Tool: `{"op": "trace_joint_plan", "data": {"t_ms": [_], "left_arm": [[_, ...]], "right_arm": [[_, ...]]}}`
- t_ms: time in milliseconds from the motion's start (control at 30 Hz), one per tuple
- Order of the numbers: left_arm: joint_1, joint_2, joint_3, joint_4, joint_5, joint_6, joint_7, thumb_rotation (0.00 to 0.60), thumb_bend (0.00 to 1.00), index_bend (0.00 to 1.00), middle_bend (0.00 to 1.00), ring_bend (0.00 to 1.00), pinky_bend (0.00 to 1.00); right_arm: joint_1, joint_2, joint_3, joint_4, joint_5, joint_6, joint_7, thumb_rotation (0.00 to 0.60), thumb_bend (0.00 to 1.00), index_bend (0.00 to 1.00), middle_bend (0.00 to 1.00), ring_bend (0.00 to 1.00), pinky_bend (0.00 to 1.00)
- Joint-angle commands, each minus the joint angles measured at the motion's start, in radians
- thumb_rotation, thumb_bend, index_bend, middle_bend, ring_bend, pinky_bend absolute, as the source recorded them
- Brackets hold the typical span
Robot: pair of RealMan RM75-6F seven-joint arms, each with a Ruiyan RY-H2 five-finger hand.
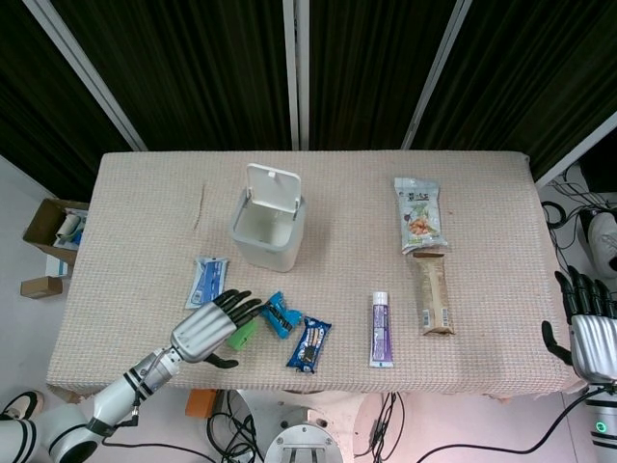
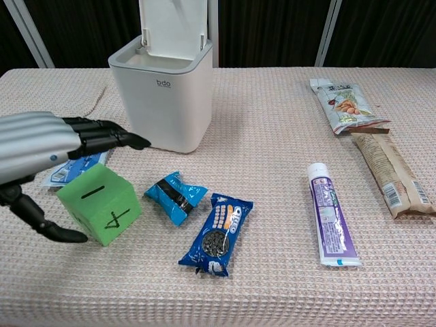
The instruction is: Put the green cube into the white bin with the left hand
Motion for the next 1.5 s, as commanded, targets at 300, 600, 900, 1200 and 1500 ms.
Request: {"op": "trace_joint_plan", "data": {"t_ms": [300,600,900,1200,1500], "left_arm": [[-0.036,-0.081,-0.015,0.114,-0.036,-0.083,-0.013,0.582,0.12,0.06,0.11,0.07,0.18],[-0.034,-0.084,-0.02,0.121,-0.073,-0.098,0.01,0.6,0.29,0.35,0.32,0.27,0.54],[-0.024,-0.044,-0.066,0.063,-0.039,0.016,-0.045,0.6,0.35,0.58,0.53,0.45,0.72],[-0.062,0.03,-0.275,0.0,0.001,0.233,-0.141,0.6,0.35,0.58,0.53,0.45,0.7],[-0.213,-0.032,-0.427,0.087,-0.256,0.029,-0.148,0.6,0.35,0.58,0.54,0.45,0.7]], "right_arm": [[0.0,0.002,0.0,0.003,0.006,-0.007,0.009,0.6,0.36,0.0,0.0,0.0,0.0],[0.002,-0.001,0.0,0.007,0.011,-0.015,0.014,0.6,0.36,0.0,0.0,0.0,0.0],[0.0,0.001,-0.001,0.007,0.008,-0.012,0.016,0.6,0.36,0.0,0.0,0.0,0.0],[0.003,-0.002,-0.005,0.005,-0.002,-0.014,0.01,0.6,0.36,0.0,0.0,0.0,0.0],[0.008,0.001,-0.004,-0.008,-0.002,-0.018,-0.001,0.6,0.36,0.0,0.0,0.0,0.0]]}}
